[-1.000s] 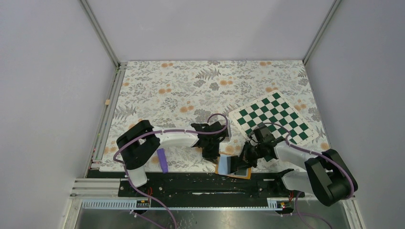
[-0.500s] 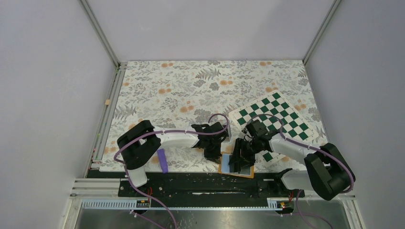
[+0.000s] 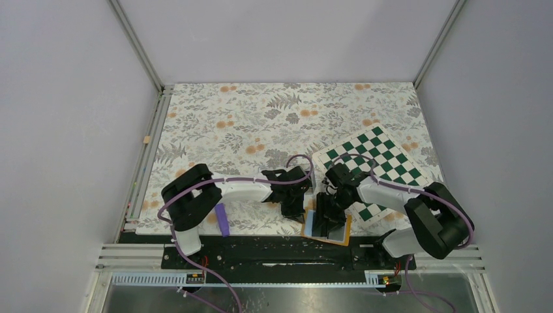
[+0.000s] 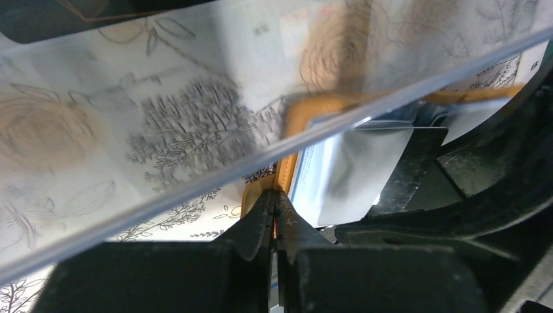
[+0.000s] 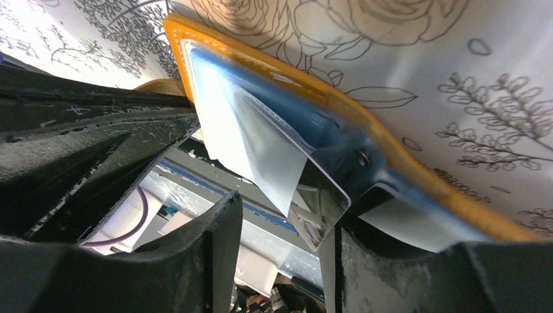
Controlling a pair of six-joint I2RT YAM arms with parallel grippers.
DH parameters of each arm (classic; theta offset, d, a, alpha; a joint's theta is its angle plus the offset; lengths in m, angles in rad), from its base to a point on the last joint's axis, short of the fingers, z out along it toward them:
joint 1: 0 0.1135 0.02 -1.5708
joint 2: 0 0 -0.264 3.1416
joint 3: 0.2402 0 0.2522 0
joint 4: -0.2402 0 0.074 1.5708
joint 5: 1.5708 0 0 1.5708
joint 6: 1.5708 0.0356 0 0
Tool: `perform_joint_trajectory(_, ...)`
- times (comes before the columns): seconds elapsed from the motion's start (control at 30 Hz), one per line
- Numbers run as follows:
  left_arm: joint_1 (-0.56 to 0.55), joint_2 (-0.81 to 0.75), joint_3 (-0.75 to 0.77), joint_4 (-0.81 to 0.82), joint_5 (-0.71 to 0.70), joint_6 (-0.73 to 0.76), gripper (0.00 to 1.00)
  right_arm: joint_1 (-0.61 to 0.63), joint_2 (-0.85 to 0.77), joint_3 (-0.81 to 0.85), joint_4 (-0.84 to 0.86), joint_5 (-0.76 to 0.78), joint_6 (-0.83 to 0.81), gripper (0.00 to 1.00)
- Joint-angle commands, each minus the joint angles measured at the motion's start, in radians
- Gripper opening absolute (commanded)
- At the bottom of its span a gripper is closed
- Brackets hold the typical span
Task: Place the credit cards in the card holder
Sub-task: Insert the credit card into the card slot.
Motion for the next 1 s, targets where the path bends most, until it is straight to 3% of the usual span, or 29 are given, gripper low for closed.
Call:
perform_joint_trajectory(0.0, -0.005, 0.015, -0.009, 0.114, 0.048, 0.001, 0.0, 0.039, 0.037, 0.035, 0.136, -0.057, -0.019, 0.48)
perform_joint_trajectory(0.13, -0.004, -0.006, -0.013, 0.137, 0.056, 0.009, 0.0, 0.054, 0.091, 0.038, 0.24, -0.121, -0.007, 0.48)
perform_joint_trajectory(0.57, -0.005, -0.14, -0.139, 0.191, 0.044, -0.132, 0.0, 0.059, 0.11, 0.074, 0.342, -0.117, 0.031, 0.69)
perform_joint_trajectory(0.8, 0.007, -0.211, -0.14, 0.085, -0.08, -0.131, 0.0, 0.059, 0.09, 0.205, 0.12, -0.027, -0.074, 0.81)
perform_joint_trajectory(0.97, 0.012, -0.218, -0.136, 0.073, -0.091, -0.124, 0.03, 0.059, 0.066, 0.287, -0.046, 0.043, -0.153, 0.86)
